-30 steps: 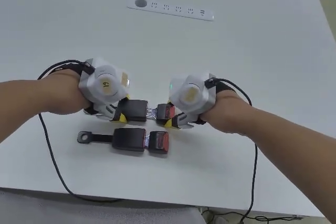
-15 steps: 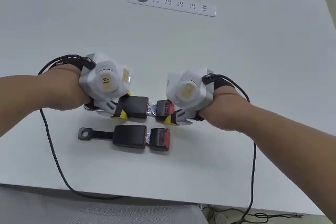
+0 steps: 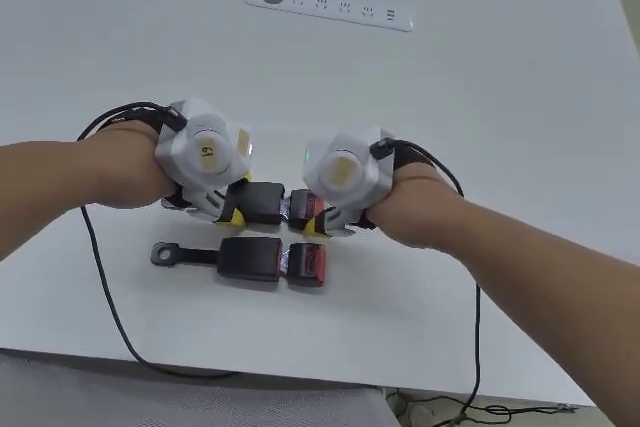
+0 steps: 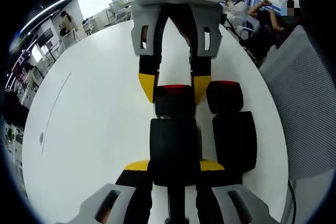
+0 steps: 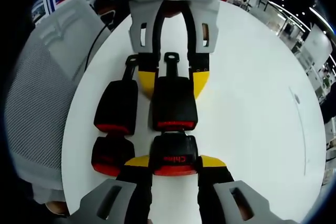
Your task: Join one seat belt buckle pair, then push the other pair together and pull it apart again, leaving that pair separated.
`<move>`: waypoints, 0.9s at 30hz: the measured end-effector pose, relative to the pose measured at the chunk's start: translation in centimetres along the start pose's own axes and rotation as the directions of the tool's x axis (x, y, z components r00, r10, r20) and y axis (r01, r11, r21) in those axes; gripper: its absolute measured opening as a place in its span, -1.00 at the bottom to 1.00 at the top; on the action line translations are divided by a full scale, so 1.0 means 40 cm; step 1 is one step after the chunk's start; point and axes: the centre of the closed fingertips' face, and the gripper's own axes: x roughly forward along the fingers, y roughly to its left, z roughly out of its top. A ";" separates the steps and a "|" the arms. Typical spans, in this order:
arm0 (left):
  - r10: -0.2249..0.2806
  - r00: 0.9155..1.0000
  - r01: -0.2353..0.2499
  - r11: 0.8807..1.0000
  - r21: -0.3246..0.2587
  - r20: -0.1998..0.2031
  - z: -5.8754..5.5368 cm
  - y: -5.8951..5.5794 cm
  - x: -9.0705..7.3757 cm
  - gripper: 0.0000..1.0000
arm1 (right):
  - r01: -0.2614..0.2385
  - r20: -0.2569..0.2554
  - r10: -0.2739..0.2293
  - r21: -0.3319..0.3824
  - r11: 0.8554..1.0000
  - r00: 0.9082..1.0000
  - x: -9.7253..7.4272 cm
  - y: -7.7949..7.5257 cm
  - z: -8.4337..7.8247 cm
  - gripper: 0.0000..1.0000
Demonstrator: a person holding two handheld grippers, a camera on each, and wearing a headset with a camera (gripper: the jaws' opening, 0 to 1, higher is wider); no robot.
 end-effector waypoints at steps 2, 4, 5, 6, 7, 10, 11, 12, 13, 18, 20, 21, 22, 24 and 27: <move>0.000 1.000 0.000 1.000 -0.002 0.001 0.000 -0.001 0.000 -0.37 | 0.000 0.000 0.000 0.000 1.000 1.000 0.001 0.000 0.000 -0.44; 0.000 1.000 0.000 1.000 -0.001 -0.001 0.000 0.000 0.000 -0.37 | 0.001 0.001 -0.001 0.000 1.000 1.000 -0.001 -0.001 -0.001 -0.44; 0.000 1.000 0.000 1.000 -0.002 -0.003 0.001 -0.001 -0.001 -0.37 | 0.001 0.002 -0.001 -0.001 1.000 1.000 -0.001 0.000 -0.001 -0.43; -0.001 1.000 0.001 1.000 -0.003 -0.004 0.001 -0.001 -0.001 -0.36 | 0.000 0.003 0.000 -0.002 1.000 1.000 -0.002 0.000 0.000 -0.43; -0.002 1.000 0.002 1.000 -0.004 -0.003 0.002 -0.002 -0.001 -0.36 | -0.001 0.005 0.001 -0.003 1.000 1.000 -0.001 0.001 -0.001 -0.43; -0.006 1.000 0.006 1.000 -0.014 -0.002 -0.001 -0.001 0.000 -0.36 | -0.002 0.012 0.002 -0.005 1.000 1.000 -0.009 0.004 0.002 -0.42; -0.005 1.000 0.005 1.000 -0.016 -0.004 -0.002 -0.001 0.000 -0.36 | -0.002 0.010 0.002 -0.008 1.000 1.000 -0.010 0.003 -0.001 -0.42; -0.003 1.000 0.003 1.000 -0.017 -0.004 -0.002 -0.001 0.000 -0.36 | 0.000 0.003 0.000 -0.015 1.000 1.000 -0.011 0.002 -0.007 -0.42; -0.002 1.000 0.002 1.000 -0.015 -0.003 -0.002 -0.001 0.000 -0.36 | 0.000 0.002 0.000 -0.013 1.000 1.000 -0.016 0.003 -0.013 -0.42; -0.005 1.000 0.005 1.000 -0.010 -0.004 -0.003 -0.001 0.000 -0.36 | -0.004 0.013 0.004 -0.001 1.000 1.000 -0.023 -0.002 -0.034 -0.42; -0.012 1.000 0.012 1.000 -0.004 0.003 -0.003 0.000 0.001 -0.36 | -0.005 0.024 0.005 -0.010 1.000 1.000 -0.028 0.005 -0.034 -0.41; -0.012 1.000 0.012 1.000 -0.004 0.003 -0.003 0.000 0.001 -0.36 | -0.006 0.031 0.006 -0.009 1.000 0.999 -0.028 0.001 -0.035 -0.40; -0.012 1.000 0.012 1.000 -0.003 0.002 -0.003 0.000 0.001 -0.36 | -0.003 0.028 0.003 -0.013 1.000 1.000 -0.029 -0.001 -0.040 -0.40; -0.011 1.000 0.011 1.000 -0.003 0.000 -0.003 0.000 0.002 -0.35 | -0.001 0.026 0.001 -0.021 1.000 1.000 -0.037 0.002 -0.051 -0.40; -0.010 1.000 0.010 1.000 -0.003 -0.006 -0.002 -0.001 0.001 -0.36 | 0.003 0.019 -0.003 -0.020 1.000 1.000 -0.049 -0.001 -0.070 -0.40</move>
